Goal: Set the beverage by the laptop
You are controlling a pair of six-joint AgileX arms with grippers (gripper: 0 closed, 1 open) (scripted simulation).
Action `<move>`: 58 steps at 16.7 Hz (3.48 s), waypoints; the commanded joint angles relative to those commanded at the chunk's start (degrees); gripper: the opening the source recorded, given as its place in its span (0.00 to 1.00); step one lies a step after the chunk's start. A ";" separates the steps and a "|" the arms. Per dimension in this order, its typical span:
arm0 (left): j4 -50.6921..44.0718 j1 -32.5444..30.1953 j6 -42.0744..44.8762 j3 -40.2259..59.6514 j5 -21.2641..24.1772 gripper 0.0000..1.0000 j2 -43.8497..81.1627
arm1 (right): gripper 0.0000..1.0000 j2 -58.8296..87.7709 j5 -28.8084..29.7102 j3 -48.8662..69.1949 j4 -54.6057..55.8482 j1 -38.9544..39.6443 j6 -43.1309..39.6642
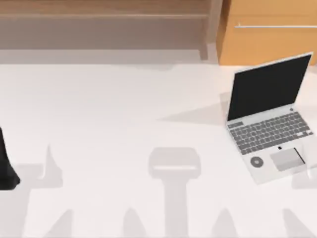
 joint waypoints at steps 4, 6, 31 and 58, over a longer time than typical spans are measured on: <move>0.00 0.00 0.00 0.00 0.00 1.00 0.00 | 1.00 1.73 -1.29 -0.05 1.38 -1.37 0.44; 0.00 0.00 0.00 0.00 0.00 1.00 0.00 | 1.00 5.82 -4.29 0.04 4.69 -4.51 0.65; 0.00 0.00 0.00 0.00 0.00 1.00 0.00 | 1.00 99.35 -54.54 8.41 81.11 -56.50 -7.10; 0.00 0.00 0.00 0.00 0.00 1.00 0.00 | 0.47 110.46 -39.64 20.97 82.59 -41.99 -4.43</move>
